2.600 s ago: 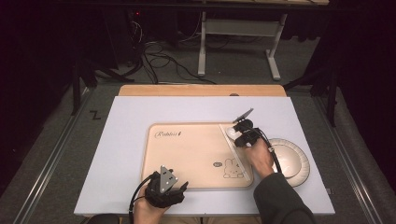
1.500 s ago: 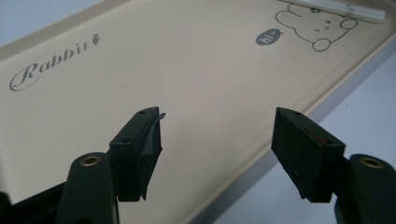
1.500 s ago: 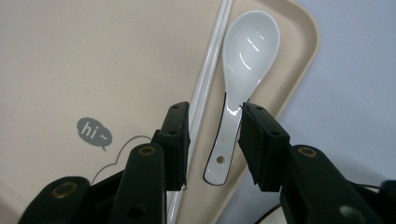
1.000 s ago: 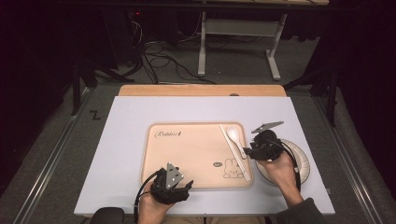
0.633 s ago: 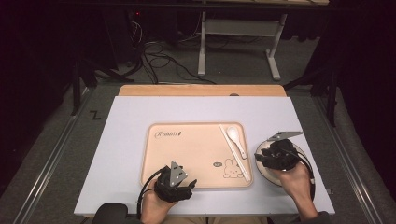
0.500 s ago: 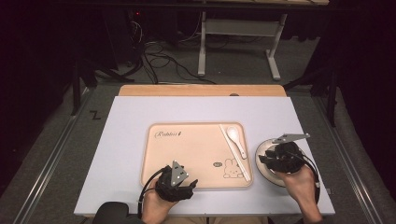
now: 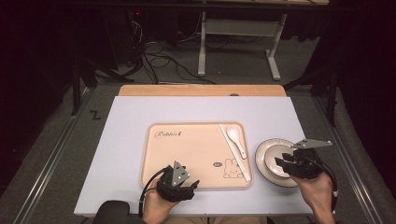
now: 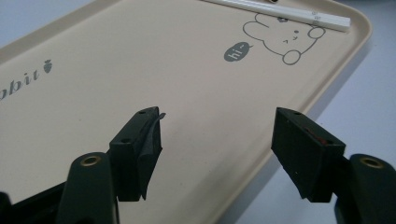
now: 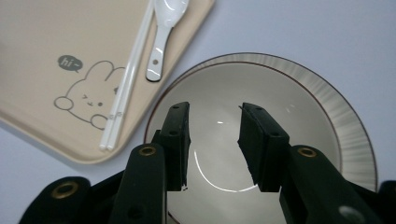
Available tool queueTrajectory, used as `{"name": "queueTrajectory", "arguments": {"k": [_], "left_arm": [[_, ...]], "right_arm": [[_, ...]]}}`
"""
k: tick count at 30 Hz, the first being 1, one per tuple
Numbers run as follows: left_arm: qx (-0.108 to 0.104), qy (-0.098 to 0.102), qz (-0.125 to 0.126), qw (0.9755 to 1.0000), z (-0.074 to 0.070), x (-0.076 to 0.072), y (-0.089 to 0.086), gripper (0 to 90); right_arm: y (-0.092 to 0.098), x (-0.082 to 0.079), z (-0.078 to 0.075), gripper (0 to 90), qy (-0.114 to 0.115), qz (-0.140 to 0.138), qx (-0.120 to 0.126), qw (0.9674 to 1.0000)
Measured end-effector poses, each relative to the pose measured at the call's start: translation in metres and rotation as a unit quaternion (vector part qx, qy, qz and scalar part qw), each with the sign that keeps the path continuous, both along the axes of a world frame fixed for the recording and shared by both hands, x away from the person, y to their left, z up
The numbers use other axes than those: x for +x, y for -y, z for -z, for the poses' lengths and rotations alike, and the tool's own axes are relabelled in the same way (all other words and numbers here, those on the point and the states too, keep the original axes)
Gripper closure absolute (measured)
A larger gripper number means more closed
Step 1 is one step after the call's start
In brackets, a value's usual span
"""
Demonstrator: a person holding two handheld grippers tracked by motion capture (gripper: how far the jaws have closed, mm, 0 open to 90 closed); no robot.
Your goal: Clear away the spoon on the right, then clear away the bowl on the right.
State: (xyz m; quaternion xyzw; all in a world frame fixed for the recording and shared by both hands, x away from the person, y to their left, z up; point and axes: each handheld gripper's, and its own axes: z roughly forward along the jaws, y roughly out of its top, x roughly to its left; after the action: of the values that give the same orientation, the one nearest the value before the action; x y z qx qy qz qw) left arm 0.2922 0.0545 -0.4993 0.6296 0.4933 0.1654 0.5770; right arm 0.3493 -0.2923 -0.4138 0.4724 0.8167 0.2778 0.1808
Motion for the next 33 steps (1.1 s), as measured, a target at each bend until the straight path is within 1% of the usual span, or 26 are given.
{"name": "queueTrajectory", "arguments": {"k": [5, 9, 11, 14, 18, 19, 22, 25, 28, 30, 31, 33], "left_arm": [[0.002, 0.002, 0.002, 1.0, -0.001, -0.001, -0.001, 33.5], [0.005, 0.004, 0.003, 1.0, 0.0, -0.001, 0.0, 33.5], [0.013, 0.008, 0.005, 0.9999, 0.001, -0.002, 0.002, 33.5], [0.025, 0.011, 0.006, 0.9996, 0.003, -0.002, 0.004, 33.5], [0.022, 0.01, 0.004, 0.9997, 0.003, -0.002, 0.004, 33.5], [0.026, 0.009, 0.004, 0.9996, 0.004, -0.003, 0.003, 33.4], [0.019, 0.008, 0.0, 0.9998, 0.003, -0.004, 0.002, 33.5], [0.026, 0.007, -0.001, 0.9996, 0.004, -0.004, 0.001, 33.5], [0.027, 0.008, -0.003, 0.9996, 0.005, -0.003, 0.003, 33.5], [0.034, 0.007, -0.003, 0.9994, 0.006, -0.003, 0.003, 33.5], [0.029, 0.006, -0.004, 0.9995, 0.006, -0.003, 0.004, 33.5], [0.03, 0.005, -0.005, 0.9995, 0.007, -0.003, 0.004, 33.5]], "right_arm": [[0.009, -0.001, 0.0, 63.5, 0.008, 0.01, -0.012, 0.9999], [0.015, -0.003, -0.003, 63.4, 0.013, 0.018, -0.007, 0.9997], [0.019, -0.003, -0.004, 63.5, 0.016, 0.023, -0.009, 0.9996], [0.025, -0.003, -0.005, 63.5, 0.017, 0.029, -0.002, 0.9994], [0.031, -0.002, -0.007, 63.4, 0.025, 0.038, -0.005, 0.999], [0.032, -0.002, -0.008, 63.3, 0.024, 0.041, -0.004, 0.9989], [0.036, 0.001, -0.007, 63.1, 0.025, 0.046, -0.005, 0.9986], [0.037, 0.003, -0.005, 62.9, 0.021, 0.05, -0.003, 0.9985], [0.038, 0.005, -0.005, 62.8, 0.021, 0.045, -0.007, 0.9987], [0.038, 0.006, -0.004, 62.4, 0.019, 0.044, -0.007, 0.9988], [0.039, 0.006, -0.004, 62.3, 0.02, 0.043, -0.01, 0.9988], [0.041, 0.007, -0.003, 62.3, 0.019, 0.049, -0.008, 0.9986]]}}
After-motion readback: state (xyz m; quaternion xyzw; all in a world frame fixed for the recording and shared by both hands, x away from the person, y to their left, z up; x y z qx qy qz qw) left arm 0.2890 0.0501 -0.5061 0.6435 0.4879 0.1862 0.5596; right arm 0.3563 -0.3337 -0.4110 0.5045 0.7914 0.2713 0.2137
